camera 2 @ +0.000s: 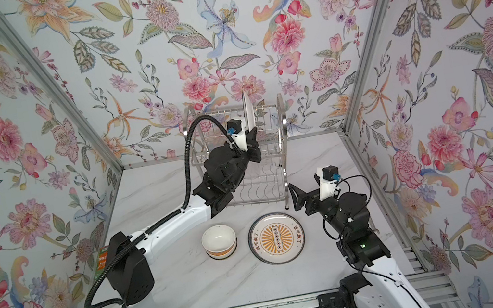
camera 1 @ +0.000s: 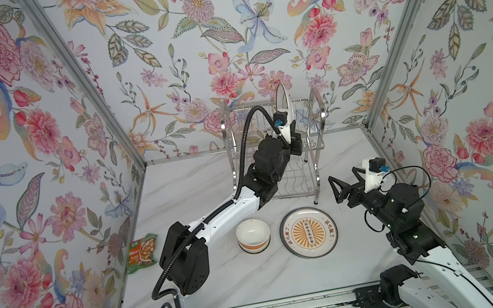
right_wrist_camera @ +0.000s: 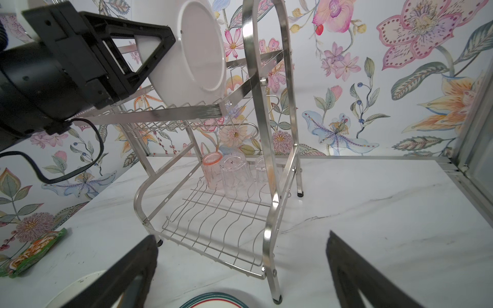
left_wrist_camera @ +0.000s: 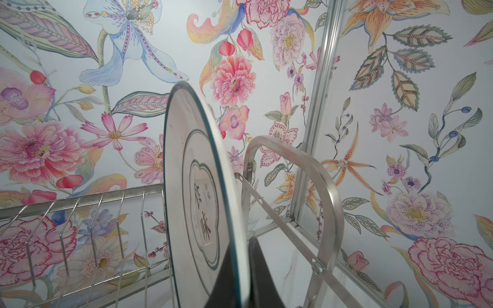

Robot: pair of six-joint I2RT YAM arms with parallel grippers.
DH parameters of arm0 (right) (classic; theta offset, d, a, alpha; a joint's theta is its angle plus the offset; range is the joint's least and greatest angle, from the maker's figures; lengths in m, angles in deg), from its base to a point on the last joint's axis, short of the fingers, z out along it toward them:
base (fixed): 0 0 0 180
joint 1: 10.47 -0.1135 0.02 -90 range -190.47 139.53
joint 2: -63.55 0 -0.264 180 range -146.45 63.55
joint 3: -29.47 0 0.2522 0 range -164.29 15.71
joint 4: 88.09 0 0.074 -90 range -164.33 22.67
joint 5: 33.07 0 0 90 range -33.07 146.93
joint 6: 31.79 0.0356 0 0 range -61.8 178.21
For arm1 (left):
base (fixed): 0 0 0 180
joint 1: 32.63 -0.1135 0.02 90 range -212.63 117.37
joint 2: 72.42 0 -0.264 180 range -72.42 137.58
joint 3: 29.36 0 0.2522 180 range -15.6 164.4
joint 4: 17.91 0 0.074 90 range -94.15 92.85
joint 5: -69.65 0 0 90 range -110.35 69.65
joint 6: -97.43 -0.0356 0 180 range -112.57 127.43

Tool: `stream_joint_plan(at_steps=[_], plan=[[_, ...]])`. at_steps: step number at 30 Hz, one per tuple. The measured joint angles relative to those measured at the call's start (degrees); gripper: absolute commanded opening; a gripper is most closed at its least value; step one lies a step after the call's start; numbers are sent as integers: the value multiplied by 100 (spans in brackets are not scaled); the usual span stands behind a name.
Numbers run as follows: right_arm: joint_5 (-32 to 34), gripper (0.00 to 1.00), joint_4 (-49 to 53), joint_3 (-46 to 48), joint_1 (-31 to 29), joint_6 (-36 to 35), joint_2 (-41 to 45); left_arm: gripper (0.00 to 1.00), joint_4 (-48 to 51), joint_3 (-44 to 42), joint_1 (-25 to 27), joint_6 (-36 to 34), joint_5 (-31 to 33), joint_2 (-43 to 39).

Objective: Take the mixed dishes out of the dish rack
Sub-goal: 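Close the left gripper on the white plate's rim in the rack, then lift the white plate up out of the rack with the left gripper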

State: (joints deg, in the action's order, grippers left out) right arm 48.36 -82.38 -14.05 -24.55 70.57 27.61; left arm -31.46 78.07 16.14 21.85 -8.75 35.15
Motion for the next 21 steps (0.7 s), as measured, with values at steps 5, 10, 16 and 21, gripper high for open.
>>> stream_joint_plan(at_steps=[5, 10, 16, 21], plan=[[-20, 99, 0, 0, 48, 0, 9, 0, -74, 87, 2, -4, 59, 79], [-63, 99, -13, 0, 61, 2, 13, 0, -155, 87, 2, -33, 52, 81], [-103, 99, -11, 0, 68, 2, 72, 0, -459, 87, 2, -109, -63, 81], [-107, 99, -17, 0, 68, 7, 98, 0, -726, 87, 2, -179, -221, 37]])
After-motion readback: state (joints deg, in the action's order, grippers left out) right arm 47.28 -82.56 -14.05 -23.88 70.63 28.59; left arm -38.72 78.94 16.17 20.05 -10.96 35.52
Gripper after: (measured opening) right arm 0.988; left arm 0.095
